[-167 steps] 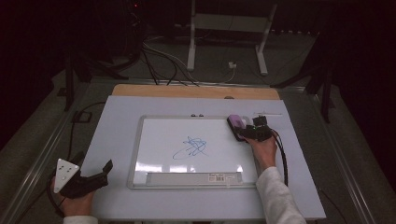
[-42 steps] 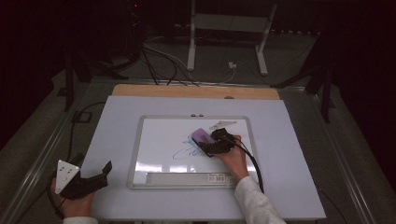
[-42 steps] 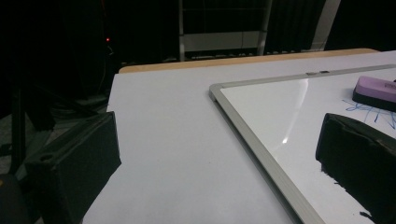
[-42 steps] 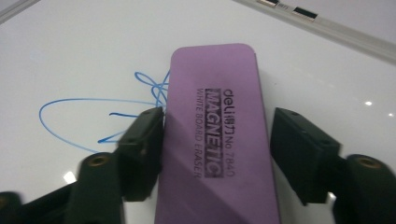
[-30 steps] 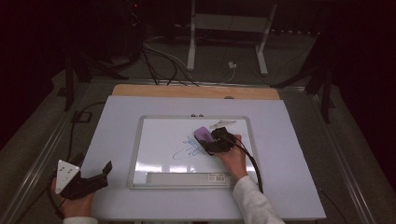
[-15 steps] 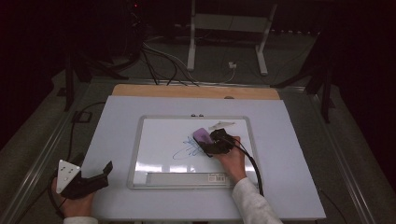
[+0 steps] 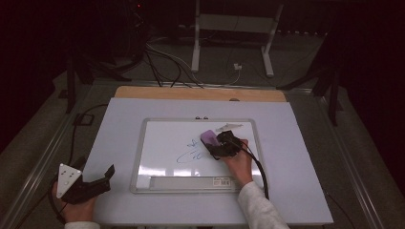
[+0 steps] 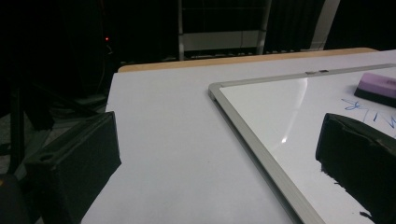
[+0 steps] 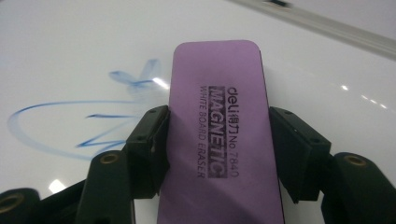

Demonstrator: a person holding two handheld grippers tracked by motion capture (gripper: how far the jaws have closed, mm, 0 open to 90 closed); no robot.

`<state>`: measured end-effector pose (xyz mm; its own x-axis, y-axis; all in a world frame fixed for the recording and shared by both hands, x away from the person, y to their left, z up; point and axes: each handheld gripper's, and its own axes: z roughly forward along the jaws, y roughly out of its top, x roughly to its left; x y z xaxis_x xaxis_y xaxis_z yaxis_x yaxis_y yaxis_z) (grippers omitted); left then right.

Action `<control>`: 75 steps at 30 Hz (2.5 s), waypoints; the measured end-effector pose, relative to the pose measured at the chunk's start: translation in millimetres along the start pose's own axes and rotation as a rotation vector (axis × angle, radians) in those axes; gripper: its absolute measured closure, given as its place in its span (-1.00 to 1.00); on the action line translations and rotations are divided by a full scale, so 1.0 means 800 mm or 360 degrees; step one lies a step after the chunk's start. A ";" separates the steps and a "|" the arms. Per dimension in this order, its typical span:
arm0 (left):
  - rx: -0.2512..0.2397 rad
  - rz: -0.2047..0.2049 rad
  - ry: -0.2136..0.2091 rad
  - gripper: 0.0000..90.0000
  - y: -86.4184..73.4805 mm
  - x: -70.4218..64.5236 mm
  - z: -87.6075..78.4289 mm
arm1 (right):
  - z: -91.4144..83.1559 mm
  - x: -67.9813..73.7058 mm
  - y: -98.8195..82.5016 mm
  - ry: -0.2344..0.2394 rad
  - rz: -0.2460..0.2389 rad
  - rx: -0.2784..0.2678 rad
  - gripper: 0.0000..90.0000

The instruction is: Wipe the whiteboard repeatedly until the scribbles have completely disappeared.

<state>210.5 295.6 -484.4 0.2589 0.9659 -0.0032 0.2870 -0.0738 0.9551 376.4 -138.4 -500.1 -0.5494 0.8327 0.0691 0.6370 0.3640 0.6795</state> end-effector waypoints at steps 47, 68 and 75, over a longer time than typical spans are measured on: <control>0.0000 0.0003 -0.0003 -0.99 0.000 -0.002 0.001 | -0.003 0.017 -0.002 -0.0105 -0.0093 -0.0008 -0.07; 0.0000 0.0004 0.0000 -0.98 0.000 -0.001 0.001 | -0.002 0.057 -0.001 0.0032 -0.0264 0.0023 -0.07; 0.0003 0.0005 -0.0001 -0.98 0.000 -0.003 0.002 | -0.004 0.038 -0.002 -0.0067 -0.0169 0.0016 -0.07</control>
<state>211.7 293.1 -484.8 0.2604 0.9655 -0.0001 0.2876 -0.0775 0.9546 357.0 -115.4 -496.9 -0.5911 0.8059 -0.0335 0.5821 0.4549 0.6740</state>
